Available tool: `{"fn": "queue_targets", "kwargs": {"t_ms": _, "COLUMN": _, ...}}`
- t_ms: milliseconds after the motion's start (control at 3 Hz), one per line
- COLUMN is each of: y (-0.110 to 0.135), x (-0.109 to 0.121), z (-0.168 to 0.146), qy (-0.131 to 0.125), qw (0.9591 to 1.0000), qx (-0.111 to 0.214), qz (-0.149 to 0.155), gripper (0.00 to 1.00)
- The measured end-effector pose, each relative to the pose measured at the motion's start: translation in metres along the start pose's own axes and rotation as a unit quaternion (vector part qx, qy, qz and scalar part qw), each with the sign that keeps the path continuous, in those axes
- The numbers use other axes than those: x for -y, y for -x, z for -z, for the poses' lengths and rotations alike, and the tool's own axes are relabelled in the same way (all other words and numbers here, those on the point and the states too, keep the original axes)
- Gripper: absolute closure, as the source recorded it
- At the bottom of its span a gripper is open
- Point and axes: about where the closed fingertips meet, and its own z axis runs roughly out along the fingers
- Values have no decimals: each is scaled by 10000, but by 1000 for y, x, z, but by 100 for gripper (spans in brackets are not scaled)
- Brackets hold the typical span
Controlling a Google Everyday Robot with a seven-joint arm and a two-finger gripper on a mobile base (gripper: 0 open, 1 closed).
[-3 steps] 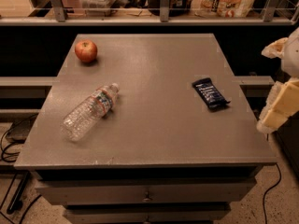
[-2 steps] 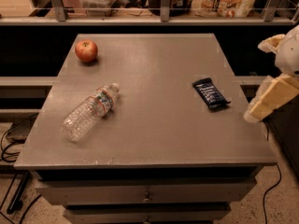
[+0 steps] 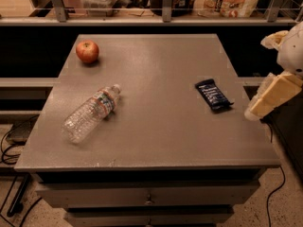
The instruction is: Move rxbar blueberry near apple
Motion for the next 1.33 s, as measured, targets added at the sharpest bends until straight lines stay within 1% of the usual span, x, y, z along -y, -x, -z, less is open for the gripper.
{"fn": "queue_targets", "kwargs": {"t_ms": 333, "y": -1, "x": 7, "z": 0, "qy": -116, "qw": 9997, "qx": 65, "qz": -190, "gripper": 0}}
{"fn": "queue_targets", "kwargs": {"t_ms": 667, "y": 7, "x": 20, "z": -18, "qy": -129, "qw": 9971, "qx": 523, "qz": -533, "gripper": 0}}
{"fn": "queue_targets", "kwargs": {"t_ms": 1000, "y": 22, "x": 30, "z": -51, "qy": 128, "qw": 9914, "qx": 980, "qz": -862, "gripper": 0}}
{"fn": "queue_targets", "kwargs": {"t_ms": 1333, "y": 31, "x": 35, "z": -83, "qy": 325, "qw": 9874, "qx": 1109, "qz": -1078, "gripper": 0}}
